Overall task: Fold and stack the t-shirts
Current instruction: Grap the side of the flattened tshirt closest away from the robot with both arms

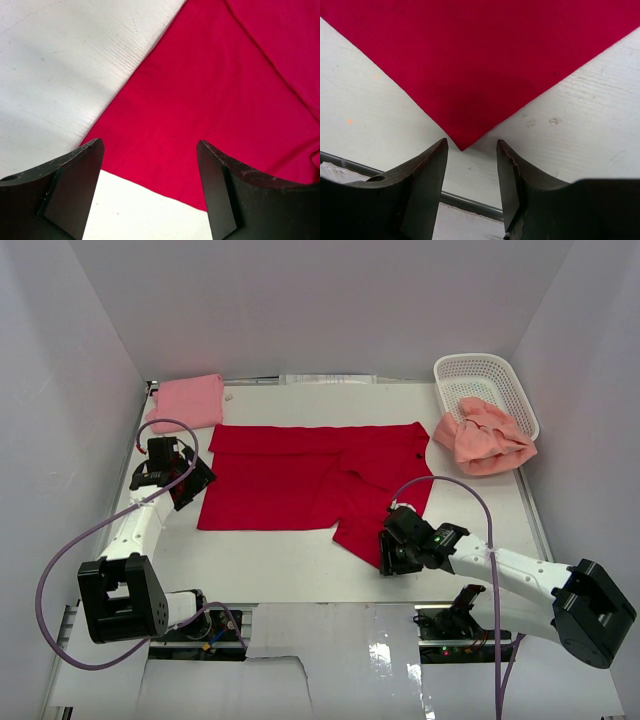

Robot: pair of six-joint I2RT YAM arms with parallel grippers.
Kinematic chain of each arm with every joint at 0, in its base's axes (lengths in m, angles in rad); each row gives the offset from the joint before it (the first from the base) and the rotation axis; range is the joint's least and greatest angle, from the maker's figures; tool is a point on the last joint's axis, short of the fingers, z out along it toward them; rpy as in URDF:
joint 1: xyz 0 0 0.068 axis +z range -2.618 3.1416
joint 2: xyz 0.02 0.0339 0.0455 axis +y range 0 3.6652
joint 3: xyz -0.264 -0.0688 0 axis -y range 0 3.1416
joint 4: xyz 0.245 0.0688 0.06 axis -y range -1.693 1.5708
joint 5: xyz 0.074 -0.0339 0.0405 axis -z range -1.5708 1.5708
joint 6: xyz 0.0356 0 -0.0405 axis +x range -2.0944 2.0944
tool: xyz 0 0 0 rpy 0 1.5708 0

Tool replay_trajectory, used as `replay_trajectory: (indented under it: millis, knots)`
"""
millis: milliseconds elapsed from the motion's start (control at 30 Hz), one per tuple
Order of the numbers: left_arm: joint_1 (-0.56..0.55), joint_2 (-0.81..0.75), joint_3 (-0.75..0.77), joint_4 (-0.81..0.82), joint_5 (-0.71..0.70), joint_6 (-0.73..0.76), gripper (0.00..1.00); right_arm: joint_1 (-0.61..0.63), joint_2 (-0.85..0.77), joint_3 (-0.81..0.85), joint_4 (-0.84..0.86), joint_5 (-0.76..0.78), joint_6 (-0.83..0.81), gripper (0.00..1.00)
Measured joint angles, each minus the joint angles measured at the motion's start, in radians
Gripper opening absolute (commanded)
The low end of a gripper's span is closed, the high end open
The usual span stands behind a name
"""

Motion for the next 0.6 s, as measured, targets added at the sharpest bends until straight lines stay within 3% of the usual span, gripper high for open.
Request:
replay_trajectory:
  millis: [600]
  knots:
    - [0.0,-0.01,0.0,0.0,0.008,0.001,0.85,0.0,0.077,0.037,0.043,0.003,-0.005,0.46]
